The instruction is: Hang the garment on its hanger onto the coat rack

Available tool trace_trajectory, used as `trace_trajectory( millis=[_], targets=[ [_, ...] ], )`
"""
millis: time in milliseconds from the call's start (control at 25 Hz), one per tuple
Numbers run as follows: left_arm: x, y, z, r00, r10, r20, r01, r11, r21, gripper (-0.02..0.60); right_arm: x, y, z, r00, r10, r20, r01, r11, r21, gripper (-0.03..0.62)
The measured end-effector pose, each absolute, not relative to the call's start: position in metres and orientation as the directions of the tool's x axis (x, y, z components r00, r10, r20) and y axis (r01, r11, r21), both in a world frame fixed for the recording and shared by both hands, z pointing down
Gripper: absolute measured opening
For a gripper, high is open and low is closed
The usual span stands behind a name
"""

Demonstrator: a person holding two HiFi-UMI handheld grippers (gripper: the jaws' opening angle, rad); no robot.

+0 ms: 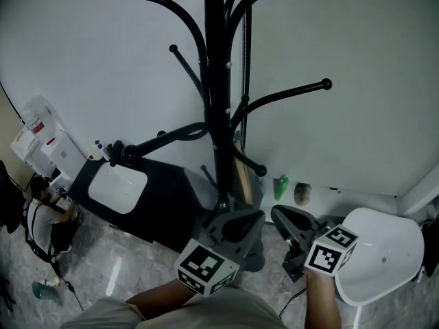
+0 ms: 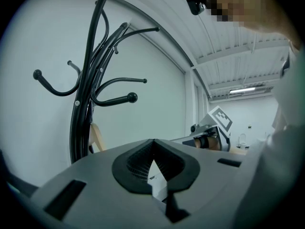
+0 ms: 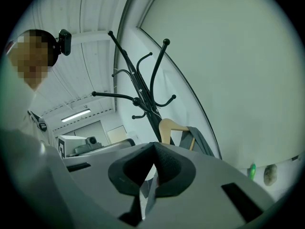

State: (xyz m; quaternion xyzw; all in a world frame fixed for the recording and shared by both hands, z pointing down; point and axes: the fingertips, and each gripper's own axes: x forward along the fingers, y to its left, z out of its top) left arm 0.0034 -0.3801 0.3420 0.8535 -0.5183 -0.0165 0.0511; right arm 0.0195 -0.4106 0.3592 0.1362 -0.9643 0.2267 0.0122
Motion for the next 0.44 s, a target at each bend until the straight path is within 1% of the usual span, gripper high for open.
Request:
trace_trajectory(
  millis=[440],
  targets=[
    [-0.004,-0.39,0.345,0.463,-0.886,0.025,-0.882,-0.459,0.105,0.005,0.013,-0.422,0.363,-0.959,-0.268,0.094,-0.282,0.858,-0.43,0.014]
  ],
)
